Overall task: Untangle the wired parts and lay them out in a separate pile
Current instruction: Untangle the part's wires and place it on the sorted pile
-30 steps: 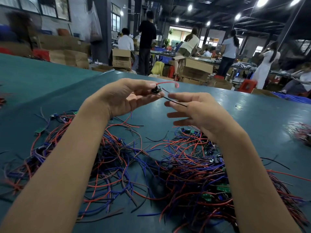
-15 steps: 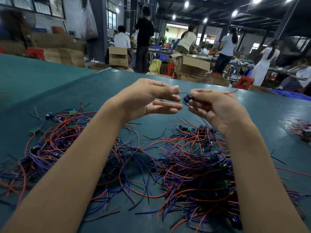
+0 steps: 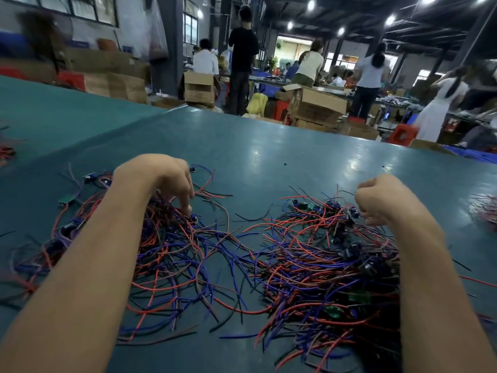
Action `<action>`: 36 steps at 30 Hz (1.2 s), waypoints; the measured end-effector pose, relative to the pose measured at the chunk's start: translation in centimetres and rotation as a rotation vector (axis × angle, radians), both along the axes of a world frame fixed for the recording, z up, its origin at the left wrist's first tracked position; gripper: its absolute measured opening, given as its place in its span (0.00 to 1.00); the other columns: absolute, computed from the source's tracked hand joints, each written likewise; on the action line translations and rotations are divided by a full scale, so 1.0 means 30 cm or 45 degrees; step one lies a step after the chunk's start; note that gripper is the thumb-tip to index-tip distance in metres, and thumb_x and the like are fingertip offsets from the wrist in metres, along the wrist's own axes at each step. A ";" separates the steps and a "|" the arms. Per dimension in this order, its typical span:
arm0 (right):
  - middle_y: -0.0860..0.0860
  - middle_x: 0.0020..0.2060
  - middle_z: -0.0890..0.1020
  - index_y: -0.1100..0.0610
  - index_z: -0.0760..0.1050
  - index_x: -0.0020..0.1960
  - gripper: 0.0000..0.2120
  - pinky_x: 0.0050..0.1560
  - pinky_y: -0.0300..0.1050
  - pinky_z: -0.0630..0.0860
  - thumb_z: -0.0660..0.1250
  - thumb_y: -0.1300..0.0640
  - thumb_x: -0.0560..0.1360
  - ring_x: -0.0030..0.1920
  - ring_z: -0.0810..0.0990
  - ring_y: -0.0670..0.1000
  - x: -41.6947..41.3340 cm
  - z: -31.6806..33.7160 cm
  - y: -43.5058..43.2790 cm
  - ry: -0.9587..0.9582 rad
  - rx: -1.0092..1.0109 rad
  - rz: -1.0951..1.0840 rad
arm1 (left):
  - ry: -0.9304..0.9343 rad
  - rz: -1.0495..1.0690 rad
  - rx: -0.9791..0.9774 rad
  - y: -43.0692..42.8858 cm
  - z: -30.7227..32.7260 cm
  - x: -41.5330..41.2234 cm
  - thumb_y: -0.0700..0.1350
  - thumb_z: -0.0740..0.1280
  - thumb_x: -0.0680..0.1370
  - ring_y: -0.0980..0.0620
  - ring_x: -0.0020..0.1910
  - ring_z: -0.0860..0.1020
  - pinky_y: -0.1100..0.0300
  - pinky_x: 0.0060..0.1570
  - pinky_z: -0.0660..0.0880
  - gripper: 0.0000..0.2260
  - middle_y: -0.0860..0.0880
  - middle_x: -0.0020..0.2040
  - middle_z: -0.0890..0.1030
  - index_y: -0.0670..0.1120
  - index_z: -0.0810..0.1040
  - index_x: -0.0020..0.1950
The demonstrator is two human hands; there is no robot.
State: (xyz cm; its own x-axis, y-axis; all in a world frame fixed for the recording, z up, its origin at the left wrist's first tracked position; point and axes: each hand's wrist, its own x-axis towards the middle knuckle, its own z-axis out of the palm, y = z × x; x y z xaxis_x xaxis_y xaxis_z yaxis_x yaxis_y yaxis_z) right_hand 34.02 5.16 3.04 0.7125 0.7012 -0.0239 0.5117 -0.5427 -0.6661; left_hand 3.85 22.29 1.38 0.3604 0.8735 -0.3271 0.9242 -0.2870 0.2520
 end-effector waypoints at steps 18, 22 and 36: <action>0.53 0.38 0.87 0.48 0.80 0.38 0.15 0.40 0.48 0.79 0.61 0.66 0.73 0.36 0.87 0.51 -0.107 0.073 0.034 -0.116 0.142 0.333 | -0.171 -0.111 0.256 -0.001 -0.009 0.107 0.40 0.80 0.69 0.54 0.44 0.83 0.58 0.49 0.79 0.13 0.54 0.41 0.86 0.55 0.86 0.48; 0.52 0.36 0.87 0.51 0.81 0.37 0.14 0.39 0.47 0.79 0.62 0.66 0.72 0.34 0.87 0.50 -0.105 0.067 0.041 -0.115 0.142 0.338 | 0.121 -0.105 0.114 -0.018 -0.048 0.104 0.43 0.79 0.71 0.49 0.45 0.85 0.54 0.51 0.81 0.11 0.49 0.45 0.87 0.49 0.86 0.52; 0.53 0.37 0.87 0.53 0.83 0.41 0.13 0.49 0.57 0.84 0.61 0.64 0.71 0.40 0.87 0.54 -0.126 0.063 0.052 -0.119 0.086 0.383 | -0.227 -0.184 0.471 -0.041 0.029 0.118 0.43 0.70 0.79 0.47 0.51 0.81 0.57 0.51 0.77 0.08 0.47 0.53 0.86 0.49 0.86 0.56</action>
State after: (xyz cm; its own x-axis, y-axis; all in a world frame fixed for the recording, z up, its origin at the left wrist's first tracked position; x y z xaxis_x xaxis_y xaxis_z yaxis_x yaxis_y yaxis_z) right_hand 30.23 6.71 4.93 0.4702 0.8784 0.0853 0.7029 -0.3143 -0.6381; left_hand 7.38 21.07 2.26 0.5102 0.8566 0.0769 0.8191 -0.5112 0.2603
